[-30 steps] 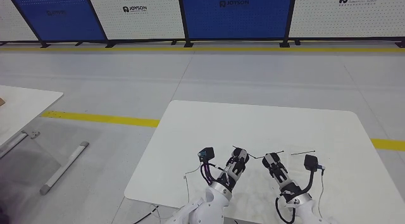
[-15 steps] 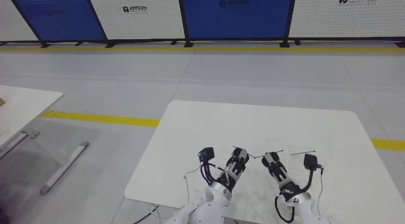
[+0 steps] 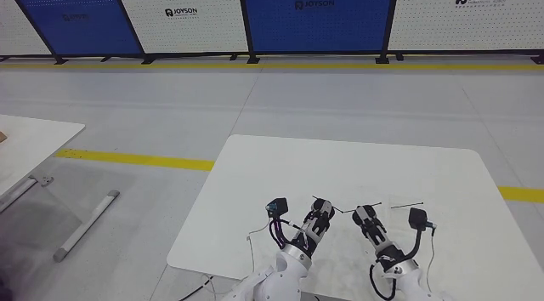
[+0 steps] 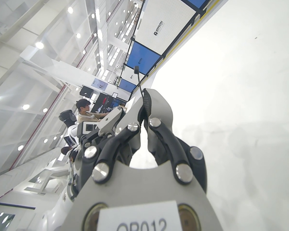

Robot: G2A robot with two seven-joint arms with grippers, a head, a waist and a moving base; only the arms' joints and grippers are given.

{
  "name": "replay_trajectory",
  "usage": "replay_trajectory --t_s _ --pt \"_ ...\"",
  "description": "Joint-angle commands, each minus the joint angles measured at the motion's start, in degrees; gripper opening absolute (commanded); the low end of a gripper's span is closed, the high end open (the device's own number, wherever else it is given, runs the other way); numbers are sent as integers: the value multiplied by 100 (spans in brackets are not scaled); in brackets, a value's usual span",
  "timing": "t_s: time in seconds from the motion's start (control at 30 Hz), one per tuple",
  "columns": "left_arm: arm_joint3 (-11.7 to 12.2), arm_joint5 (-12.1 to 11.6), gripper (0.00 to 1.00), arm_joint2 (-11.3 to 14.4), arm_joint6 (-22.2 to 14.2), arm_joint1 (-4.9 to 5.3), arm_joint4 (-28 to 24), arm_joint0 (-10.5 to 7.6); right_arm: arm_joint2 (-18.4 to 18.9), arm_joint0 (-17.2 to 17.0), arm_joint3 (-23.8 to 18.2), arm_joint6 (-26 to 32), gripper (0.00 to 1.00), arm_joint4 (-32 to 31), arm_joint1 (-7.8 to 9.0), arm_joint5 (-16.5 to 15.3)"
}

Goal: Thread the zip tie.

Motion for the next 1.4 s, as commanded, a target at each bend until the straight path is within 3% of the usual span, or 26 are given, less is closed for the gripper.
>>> replay_trajectory --t_s 0.0,1.37 --pt "0 0 0 0 0 0 0 0 8 -6 2 16 0 4 -3 -16" --pt "0 0 0 0 0 0 0 0 30 17 59 133 0 -87 -99 20"
